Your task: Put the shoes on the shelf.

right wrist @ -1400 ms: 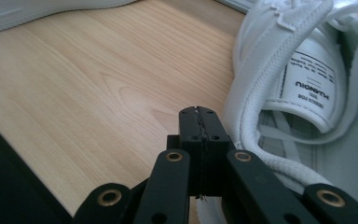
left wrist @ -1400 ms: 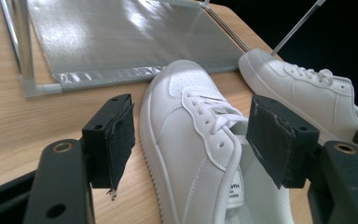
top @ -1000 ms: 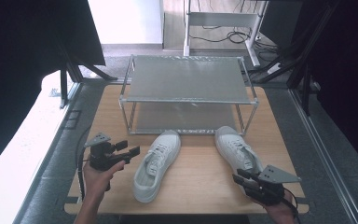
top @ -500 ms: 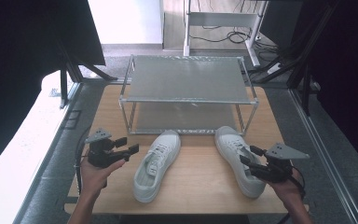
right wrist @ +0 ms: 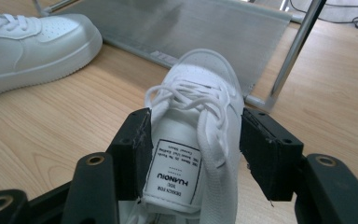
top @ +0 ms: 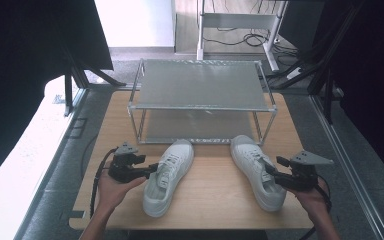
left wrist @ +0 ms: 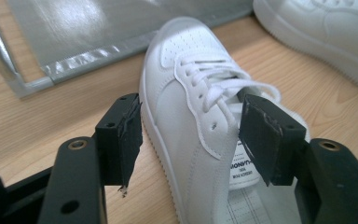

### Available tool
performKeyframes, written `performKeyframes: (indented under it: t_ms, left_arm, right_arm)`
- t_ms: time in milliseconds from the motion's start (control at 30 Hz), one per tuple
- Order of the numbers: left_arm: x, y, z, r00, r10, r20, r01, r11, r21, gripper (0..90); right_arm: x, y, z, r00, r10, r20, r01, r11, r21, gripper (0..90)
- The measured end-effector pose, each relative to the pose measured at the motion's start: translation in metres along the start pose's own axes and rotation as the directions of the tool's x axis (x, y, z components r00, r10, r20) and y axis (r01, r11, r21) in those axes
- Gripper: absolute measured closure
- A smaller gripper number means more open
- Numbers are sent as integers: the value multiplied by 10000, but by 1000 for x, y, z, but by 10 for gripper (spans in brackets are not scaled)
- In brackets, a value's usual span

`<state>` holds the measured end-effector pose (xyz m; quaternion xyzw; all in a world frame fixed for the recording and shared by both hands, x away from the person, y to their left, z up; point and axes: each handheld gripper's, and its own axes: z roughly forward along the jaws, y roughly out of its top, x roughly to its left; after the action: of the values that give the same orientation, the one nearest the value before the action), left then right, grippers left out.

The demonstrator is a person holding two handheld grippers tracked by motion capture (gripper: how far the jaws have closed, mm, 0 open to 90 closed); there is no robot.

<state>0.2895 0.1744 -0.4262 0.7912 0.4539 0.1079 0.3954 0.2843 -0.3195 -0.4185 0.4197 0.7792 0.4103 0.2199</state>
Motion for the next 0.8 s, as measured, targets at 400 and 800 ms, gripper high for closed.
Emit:
performKeyframes:
  t_ms: [400,800]
  left_arm:
    - [-2,-7,24,9989,325,-332,-299,9967,749,420]
    - [-8,-4,29,9971,590,-483,-527,9910,1227,522]
  right_arm:
    - [-7,-8,14,9991,72,428,-100,9978,662,468]
    - [-5,-7,33,9890,-572,1365,355,9870,1565,547]
